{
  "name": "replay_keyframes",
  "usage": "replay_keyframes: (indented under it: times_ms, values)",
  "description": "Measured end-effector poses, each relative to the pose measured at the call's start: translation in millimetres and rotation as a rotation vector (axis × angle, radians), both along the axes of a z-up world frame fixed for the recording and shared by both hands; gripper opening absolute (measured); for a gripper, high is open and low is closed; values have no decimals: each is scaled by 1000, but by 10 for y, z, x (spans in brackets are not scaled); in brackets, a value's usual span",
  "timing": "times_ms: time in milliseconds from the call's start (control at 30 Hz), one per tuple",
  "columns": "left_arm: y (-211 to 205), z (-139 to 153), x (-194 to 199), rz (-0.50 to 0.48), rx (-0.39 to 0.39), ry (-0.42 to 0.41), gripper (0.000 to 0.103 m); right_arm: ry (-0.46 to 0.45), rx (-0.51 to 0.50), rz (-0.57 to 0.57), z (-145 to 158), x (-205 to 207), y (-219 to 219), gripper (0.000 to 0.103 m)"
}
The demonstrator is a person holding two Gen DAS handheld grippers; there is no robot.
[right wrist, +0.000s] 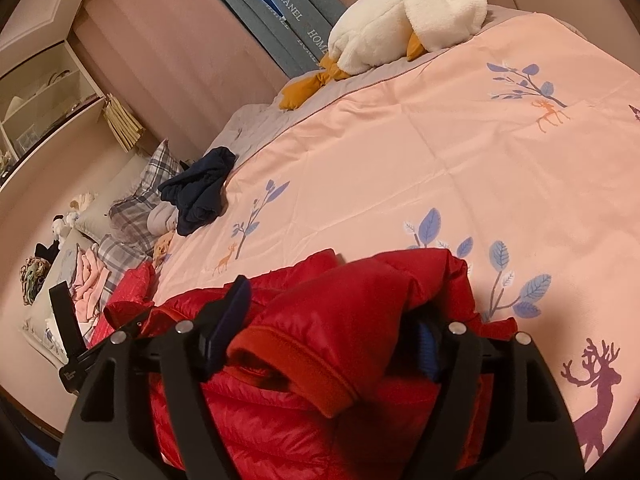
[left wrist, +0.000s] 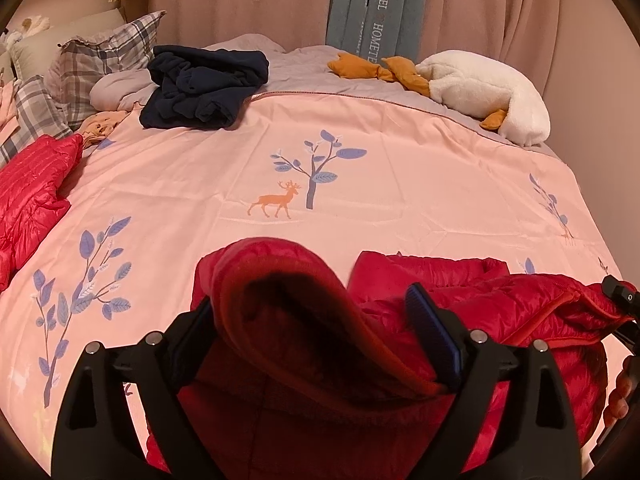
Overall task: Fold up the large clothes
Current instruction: 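Open the left gripper while the right gripper opens, releasing the folded hem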
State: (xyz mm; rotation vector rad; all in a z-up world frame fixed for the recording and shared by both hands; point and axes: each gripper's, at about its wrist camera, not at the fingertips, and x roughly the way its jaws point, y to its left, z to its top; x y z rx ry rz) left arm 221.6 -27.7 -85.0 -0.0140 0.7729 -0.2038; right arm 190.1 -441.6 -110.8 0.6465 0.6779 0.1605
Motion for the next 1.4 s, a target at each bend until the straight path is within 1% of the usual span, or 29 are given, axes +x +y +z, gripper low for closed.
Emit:
replay_keyframes:
  times_ms: [367,533,600,667,933,1133,1167,1400]
  values:
    - [6,-42,71,8,-13,7,92,-6,28,-28,-12,34,-36,80]
    - [13,-50,96,18,-21,3,95,-8,33,-39,-28,53,-45,81]
    - [9,-48,103,22,-17,-2,99,-10,35,-41,-29,65,-44,82]
    - [7,-42,109,27,-13,-8,100,-12,38,-44,-29,72,-45,83]
    - [5,-50,155,31,-19,-4,100,-15,50,-60,-39,104,-65,86]
    - [35,-47,201,40,-37,-2,100,-12,50,-72,-51,129,-90,87]
    - [42,-44,208,44,-39,-5,102,-11,50,-73,-51,128,-88,87]
    - [79,-30,256,62,-40,-12,102,-10,53,-82,-65,146,-96,88]
